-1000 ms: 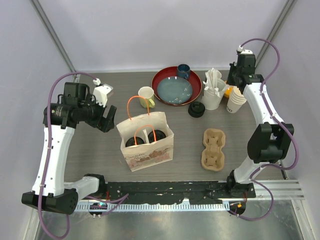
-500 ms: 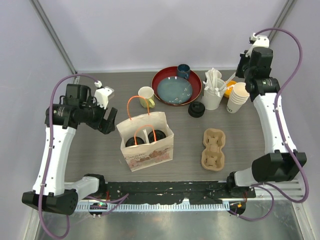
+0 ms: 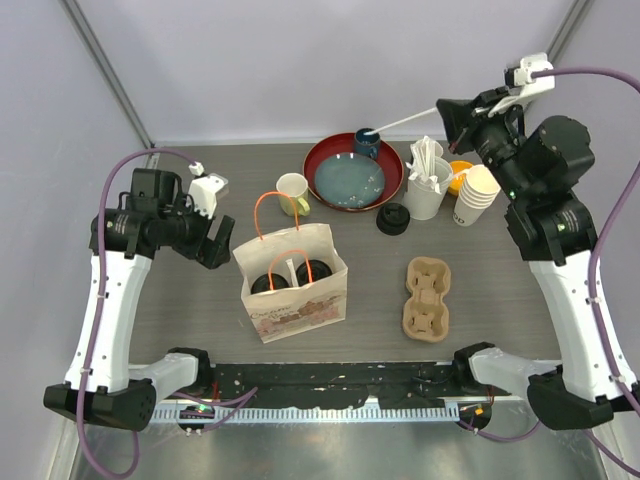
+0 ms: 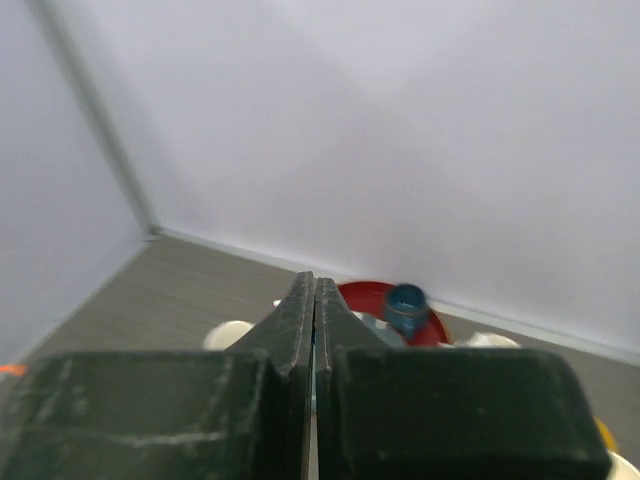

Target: Pack the takeout coffee

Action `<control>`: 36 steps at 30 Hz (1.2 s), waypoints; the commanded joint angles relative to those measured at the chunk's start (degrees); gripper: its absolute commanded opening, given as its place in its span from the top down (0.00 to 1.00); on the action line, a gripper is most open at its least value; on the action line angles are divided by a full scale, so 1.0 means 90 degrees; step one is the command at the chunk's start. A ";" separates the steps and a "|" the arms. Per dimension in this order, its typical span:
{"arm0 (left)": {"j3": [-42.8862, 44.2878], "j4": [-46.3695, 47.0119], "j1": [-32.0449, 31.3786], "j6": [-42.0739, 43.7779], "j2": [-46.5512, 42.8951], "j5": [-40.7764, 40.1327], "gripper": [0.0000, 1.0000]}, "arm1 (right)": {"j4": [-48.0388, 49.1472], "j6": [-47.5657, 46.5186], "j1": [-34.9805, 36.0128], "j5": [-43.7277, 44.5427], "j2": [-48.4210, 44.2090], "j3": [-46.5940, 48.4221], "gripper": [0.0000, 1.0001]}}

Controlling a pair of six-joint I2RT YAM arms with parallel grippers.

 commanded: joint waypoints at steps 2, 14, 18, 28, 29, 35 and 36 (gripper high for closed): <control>0.0036 0.0028 0.0046 -0.0006 -0.0127 0.0105 0.15 | 0.1408 0.1258 0.0530 -0.2774 -0.0336 -0.0225 0.99; 0.0016 0.0038 0.0046 -0.0016 -0.0137 0.0085 0.15 | 0.0786 0.0110 0.3830 -0.1823 0.0122 -0.1144 0.99; -0.0003 0.0018 0.0046 -0.0016 -0.0156 0.0085 0.15 | 0.0912 -0.0028 0.4212 -0.1305 0.0444 -0.1310 0.99; -0.0033 0.0028 0.0046 0.0033 -0.0137 0.0075 0.15 | 0.0795 -0.0175 0.4281 -0.0903 0.1050 -0.1369 0.99; -0.0023 0.0018 0.0046 0.0023 -0.0146 0.0056 0.15 | 0.0814 -0.0185 0.4281 -0.0903 0.1080 -0.1388 0.99; 0.0006 -0.0021 0.0046 0.0033 -0.0146 0.0075 0.14 | 0.0327 -0.0234 0.4300 -0.0963 0.1265 -0.0960 0.19; 0.0006 -0.0011 0.0046 0.0033 -0.0137 0.0075 0.15 | 0.0220 -0.0224 0.4290 -0.0875 0.1246 -0.0901 0.15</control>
